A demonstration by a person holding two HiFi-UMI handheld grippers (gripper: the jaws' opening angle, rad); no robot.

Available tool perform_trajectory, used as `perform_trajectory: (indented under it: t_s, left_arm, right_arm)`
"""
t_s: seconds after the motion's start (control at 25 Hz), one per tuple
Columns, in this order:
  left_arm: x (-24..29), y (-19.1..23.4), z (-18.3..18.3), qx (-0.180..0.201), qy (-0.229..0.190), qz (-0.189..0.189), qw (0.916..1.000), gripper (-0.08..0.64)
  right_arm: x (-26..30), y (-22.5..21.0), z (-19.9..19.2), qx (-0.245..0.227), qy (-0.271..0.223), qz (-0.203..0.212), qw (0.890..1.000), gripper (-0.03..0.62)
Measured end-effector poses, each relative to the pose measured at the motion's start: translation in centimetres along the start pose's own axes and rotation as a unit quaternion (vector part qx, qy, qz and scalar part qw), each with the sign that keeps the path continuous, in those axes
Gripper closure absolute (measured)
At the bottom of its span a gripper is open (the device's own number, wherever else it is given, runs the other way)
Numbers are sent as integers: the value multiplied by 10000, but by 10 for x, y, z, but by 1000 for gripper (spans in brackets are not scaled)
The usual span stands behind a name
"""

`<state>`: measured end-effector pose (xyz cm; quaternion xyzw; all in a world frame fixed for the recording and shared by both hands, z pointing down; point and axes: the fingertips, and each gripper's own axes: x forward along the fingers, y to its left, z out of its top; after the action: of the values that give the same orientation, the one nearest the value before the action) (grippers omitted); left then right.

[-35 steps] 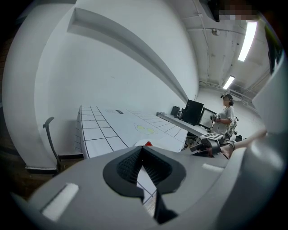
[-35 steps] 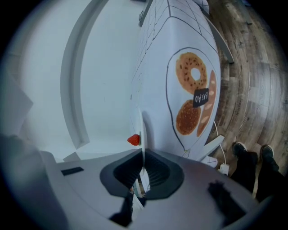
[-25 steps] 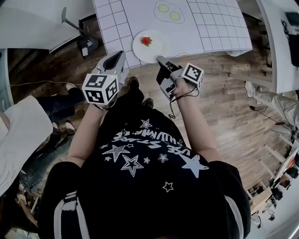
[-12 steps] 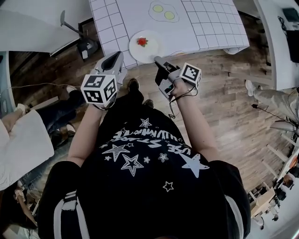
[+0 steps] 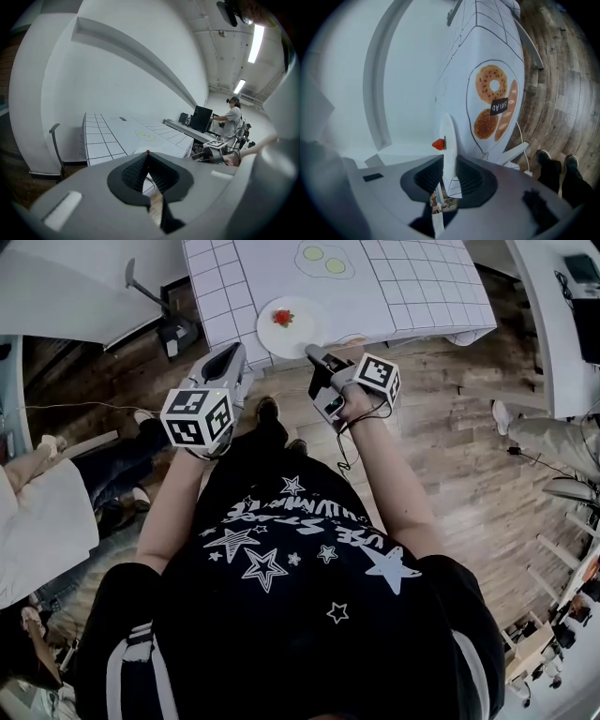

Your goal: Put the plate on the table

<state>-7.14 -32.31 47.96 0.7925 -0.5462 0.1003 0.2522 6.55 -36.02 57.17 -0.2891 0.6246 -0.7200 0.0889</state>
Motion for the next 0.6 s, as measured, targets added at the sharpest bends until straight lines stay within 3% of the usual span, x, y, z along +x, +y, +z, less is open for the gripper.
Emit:
perform_trajectory:
  t_s: [0.6]
  left_arm:
    - [-14,-11,-1,-10,-164,102,9998,551]
  right_arm:
    - [-20,-6,-10,-461,246,-253,9983,460]
